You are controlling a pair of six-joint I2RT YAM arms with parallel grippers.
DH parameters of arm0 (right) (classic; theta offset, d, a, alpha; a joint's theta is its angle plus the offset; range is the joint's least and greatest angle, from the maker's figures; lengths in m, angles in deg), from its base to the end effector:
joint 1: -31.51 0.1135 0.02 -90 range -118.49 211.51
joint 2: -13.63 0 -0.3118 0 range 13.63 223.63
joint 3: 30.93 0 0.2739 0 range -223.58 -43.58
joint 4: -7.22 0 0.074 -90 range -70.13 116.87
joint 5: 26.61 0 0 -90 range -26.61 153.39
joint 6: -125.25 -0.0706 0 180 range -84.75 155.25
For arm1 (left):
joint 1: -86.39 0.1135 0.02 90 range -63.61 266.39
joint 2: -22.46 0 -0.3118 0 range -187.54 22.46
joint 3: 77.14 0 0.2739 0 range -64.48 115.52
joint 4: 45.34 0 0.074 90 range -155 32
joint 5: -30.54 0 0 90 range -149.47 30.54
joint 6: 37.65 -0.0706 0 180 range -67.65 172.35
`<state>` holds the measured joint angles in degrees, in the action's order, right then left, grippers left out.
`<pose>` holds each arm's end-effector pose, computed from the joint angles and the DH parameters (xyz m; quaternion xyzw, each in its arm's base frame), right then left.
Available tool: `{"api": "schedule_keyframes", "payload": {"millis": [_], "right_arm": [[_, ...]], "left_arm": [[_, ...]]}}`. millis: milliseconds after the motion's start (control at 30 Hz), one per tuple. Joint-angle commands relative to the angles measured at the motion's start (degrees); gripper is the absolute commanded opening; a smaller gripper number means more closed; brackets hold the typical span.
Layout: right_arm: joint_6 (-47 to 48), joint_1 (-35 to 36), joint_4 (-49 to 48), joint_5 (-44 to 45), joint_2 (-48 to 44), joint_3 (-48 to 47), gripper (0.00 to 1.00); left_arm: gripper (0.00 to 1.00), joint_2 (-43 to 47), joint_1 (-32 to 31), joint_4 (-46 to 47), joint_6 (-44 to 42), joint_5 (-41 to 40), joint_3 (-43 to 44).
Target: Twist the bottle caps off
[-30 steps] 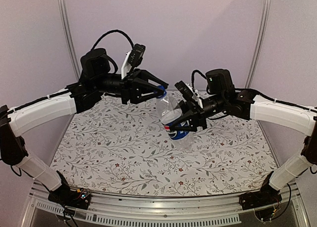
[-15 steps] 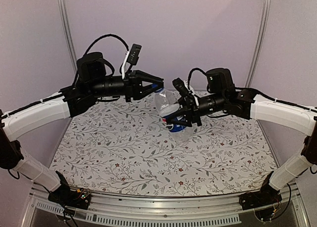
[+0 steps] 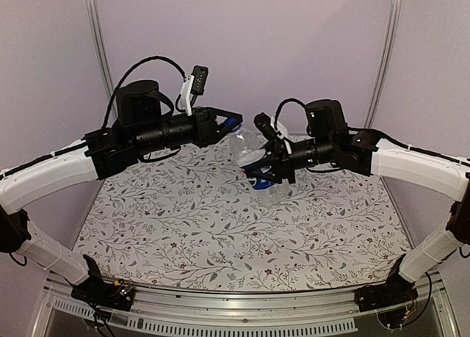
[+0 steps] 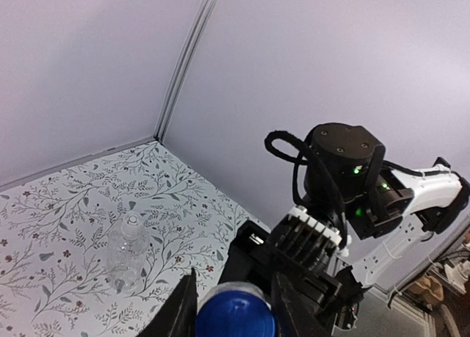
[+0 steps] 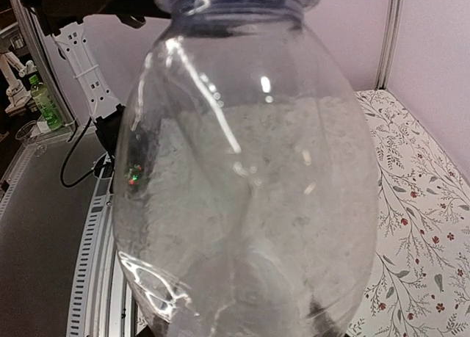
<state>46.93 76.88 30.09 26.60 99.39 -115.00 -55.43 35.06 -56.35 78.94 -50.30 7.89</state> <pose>0.2435 0.3069 0.3621 -0.5311 0.6200 0.4027 0.4140 0.2222 -0.2957 0.4427 0.2093 0.6997 -0.4733 0.4926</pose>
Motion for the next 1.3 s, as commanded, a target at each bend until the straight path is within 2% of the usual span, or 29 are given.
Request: {"api": "schedule_keyframes", "payload": {"millis": [0, 133, 233, 400, 567, 767, 1067, 1267], "right_arm": [[0.3, -0.2, 1.7, -2.0, 0.1, -0.6, 0.39], [0.7, -0.2, 2.0, -3.4, 0.2, -0.7, 0.39], [1.1, -0.2, 2.2, -4.9, 0.0, -0.6, 0.39], [2.0, -0.2, 2.3, -8.8, -0.1, -0.4, 0.39], [3.1, -0.2, 2.5, -15.5, -0.3, -0.4, 0.39], [3.9, -0.2, 2.7, -22.7, 0.1, -0.7, 0.39], [4.2, -0.2, 2.6, -25.5, 0.4, -0.8, 0.40], [4.2, -0.2, 2.6, -25.6, 0.4, -0.5, 0.40]], "left_arm": [[0.39, 1.8, 0.7, 2.3, -4.4, -1.3, 1.1], [0.62, 2.4, 1.7, 5.0, -8.3, 5.3, 0.5], [0.74, 2.6, 2.6, 5.2, -10.3, 8.6, 0.5], [0.85, 2.2, 4.8, 6.0, -12.1, 18.4, 0.3], [0.85, 1.3, 7.1, 9.5, -13.9, 33.9, -0.9], [0.79, -1.3, 7.4, 12.6, -14.5, 46.7, -0.4], [0.67, -5.1, 7.5, 18.1, -12.2, 53.7, 1.1], [0.56, -6.3, 7.6, 21.5, -9.3, 54.5, 0.3]]}}
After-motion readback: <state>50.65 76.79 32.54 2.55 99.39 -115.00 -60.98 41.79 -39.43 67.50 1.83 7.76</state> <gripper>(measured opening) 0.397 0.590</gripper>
